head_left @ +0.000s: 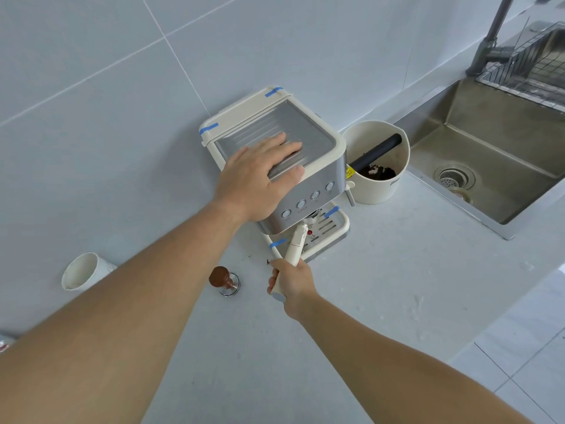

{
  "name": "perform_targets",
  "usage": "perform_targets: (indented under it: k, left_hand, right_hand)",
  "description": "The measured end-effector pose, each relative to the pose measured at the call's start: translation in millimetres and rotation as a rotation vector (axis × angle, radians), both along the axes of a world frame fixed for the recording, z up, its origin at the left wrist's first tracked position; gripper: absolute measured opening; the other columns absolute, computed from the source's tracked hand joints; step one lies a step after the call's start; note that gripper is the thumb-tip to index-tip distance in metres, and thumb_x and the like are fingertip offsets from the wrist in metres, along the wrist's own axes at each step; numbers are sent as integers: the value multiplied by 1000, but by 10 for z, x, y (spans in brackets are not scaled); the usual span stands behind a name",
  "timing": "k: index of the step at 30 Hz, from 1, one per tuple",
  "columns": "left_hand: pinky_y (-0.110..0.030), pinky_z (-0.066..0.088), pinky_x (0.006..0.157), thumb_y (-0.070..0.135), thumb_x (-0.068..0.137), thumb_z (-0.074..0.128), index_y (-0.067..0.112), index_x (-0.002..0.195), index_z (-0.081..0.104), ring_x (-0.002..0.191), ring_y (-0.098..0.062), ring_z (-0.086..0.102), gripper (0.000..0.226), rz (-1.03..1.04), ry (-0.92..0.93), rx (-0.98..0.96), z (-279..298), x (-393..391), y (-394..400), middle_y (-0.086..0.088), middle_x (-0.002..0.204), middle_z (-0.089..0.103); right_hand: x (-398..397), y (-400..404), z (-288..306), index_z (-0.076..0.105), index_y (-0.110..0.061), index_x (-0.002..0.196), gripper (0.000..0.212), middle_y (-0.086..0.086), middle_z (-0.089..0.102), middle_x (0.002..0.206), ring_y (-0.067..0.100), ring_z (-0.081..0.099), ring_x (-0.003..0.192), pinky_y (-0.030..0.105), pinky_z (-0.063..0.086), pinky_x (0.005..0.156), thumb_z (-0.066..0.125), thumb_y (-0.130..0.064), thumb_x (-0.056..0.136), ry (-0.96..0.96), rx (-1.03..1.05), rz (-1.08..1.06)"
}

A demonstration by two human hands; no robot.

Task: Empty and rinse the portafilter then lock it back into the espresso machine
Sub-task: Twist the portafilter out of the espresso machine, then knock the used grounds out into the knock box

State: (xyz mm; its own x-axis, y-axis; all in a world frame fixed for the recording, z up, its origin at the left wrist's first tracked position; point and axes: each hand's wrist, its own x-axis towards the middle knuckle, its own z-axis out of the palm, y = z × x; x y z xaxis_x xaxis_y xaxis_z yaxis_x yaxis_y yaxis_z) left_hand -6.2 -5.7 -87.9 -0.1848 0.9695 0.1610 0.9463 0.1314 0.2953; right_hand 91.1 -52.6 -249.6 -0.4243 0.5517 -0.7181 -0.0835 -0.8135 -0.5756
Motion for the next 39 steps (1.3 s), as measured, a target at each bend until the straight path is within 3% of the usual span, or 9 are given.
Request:
perform_targets:
  k: [10, 17, 24, 28, 34, 39]
  left_hand:
    - [-35, 10, 119, 58, 92, 42, 43, 141, 44, 145, -2, 24, 52, -11, 1, -13, -23, -37, 18, 11, 158, 32]
    - [-23, 6, 111, 55, 91, 41, 41, 142, 44, 145, -4, 24, 53, 0, 15, -28, 21, 2, -2, 11, 158, 32]
    - [-33, 9, 119, 55, 92, 37, 42, 145, 39, 146, -1, 20, 54, 28, 12, -82, 53, 52, -21, 12, 159, 29]
    - [-31, 7, 119, 55, 94, 31, 40, 148, 33, 140, 9, 14, 56, 43, 23, -121, 68, 55, -28, 15, 159, 25]
    - [-37, 9, 122, 65, 90, 22, 38, 151, 27, 148, -4, 14, 67, 87, 25, -194, 99, 91, -15, 15, 161, 20]
    - [-41, 17, 120, 59, 94, 32, 35, 150, 32, 147, -11, 24, 61, 176, 33, -150, 121, 240, 46, 12, 160, 26]
  right_hand:
    - [941, 123, 18, 47, -8, 83, 12, 9, 49, 62, 20, 43, 45, 27, 41, 46, 59, -3, 83, -96, -46, 200]
    - [1456, 401, 192, 47, -8, 83, 12, 6, 49, 56, 19, 42, 43, 27, 38, 43, 58, -5, 83, -137, 4, 346]
    - [1909, 690, 359, 45, -9, 83, 14, 6, 47, 57, 20, 41, 43, 28, 35, 44, 59, -7, 82, -161, 79, 505]
    - [2116, 922, 467, 45, -9, 84, 14, 6, 47, 58, 20, 40, 43, 26, 36, 42, 58, -8, 84, -161, 113, 568]
    - [2371, 1304, 554, 45, -9, 89, 14, 8, 47, 60, 20, 41, 43, 30, 36, 46, 59, -9, 86, -121, 146, 585]
    - [2486, 1624, 618, 47, -9, 90, 13, 8, 47, 58, 21, 38, 42, 27, 35, 44, 58, -14, 88, -96, 134, 565]
